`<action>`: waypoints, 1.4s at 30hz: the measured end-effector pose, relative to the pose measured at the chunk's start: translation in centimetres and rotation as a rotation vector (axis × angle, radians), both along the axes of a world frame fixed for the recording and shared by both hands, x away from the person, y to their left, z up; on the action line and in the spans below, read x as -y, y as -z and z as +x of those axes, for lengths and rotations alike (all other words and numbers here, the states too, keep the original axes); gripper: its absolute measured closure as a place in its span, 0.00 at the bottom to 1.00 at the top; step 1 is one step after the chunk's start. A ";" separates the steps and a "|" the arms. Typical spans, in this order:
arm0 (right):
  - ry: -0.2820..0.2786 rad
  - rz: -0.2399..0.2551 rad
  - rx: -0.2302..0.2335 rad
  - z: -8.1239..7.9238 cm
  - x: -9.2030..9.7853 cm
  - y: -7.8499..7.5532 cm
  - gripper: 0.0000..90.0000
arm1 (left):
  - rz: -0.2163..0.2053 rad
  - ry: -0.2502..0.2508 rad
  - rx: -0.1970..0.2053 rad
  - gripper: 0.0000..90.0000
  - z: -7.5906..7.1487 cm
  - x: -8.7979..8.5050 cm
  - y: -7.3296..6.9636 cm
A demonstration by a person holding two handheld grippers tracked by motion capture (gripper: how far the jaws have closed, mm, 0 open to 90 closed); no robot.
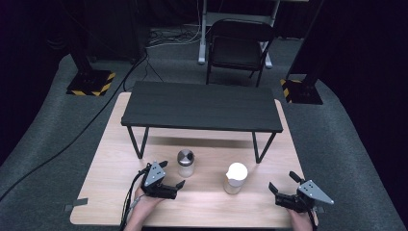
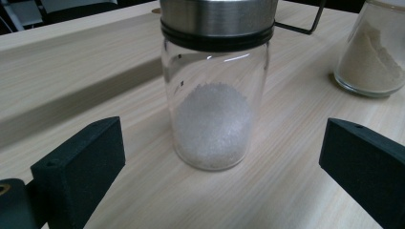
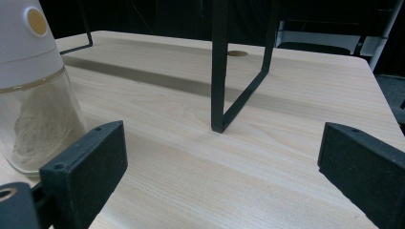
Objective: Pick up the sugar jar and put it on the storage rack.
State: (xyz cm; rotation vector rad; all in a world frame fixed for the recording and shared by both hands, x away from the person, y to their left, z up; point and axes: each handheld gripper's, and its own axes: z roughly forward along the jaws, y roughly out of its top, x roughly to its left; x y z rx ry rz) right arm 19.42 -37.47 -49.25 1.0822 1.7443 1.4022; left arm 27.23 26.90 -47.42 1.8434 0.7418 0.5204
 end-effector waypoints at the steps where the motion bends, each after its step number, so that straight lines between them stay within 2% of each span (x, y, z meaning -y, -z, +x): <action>1: -0.001 0.000 0.000 0.0 0.0 0.0 0.02 | 0.000 0.000 0.000 0.01 0.0 0.0 0.0; 4: -0.001 0.000 0.000 0.0 0.0 0.0 0.02 | 0.008 -0.006 -0.004 0.02 0.4 0.7 -0.1; 8: -0.001 0.000 -0.001 0.0 0.0 0.0 0.02 | -0.002 -0.015 -0.004 0.03 0.7 1.2 0.0; 13: -0.002 -0.001 0.000 0.0 0.0 0.0 0.02 | 0.037 -0.023 -0.011 0.05 1.5 2.8 -0.7; 21: -0.003 0.001 0.000 0.0 0.0 0.0 0.02 | 0.069 -0.061 -0.030 0.14 2.4 4.3 -1.0; 27: -0.005 -0.003 -0.002 0.1 0.0 0.0 0.02 | 0.071 -0.053 -0.033 0.32 2.6 4.6 -1.0; 28: -0.005 -0.003 -0.002 0.1 0.0 0.0 0.02 | 0.061 -0.069 -0.039 0.33 2.5 4.8 -0.9; 29: -0.006 -0.003 -0.002 0.1 0.0 -0.1 0.02 | 0.050 -0.072 -0.046 0.33 2.6 4.8 -0.9; 36: -0.006 0.001 -0.002 0.1 0.1 0.0 0.02 | 0.046 -0.080 -0.056 0.34 2.5 5.0 -1.1; 40: -0.006 0.001 -0.002 0.1 0.1 0.0 0.02 | 0.052 -0.073 -0.049 0.34 2.3 5.0 -1.4; 42: -0.005 0.002 -0.002 0.1 0.1 0.0 0.02 | 0.034 -0.080 -0.039 0.34 2.1 4.8 -1.4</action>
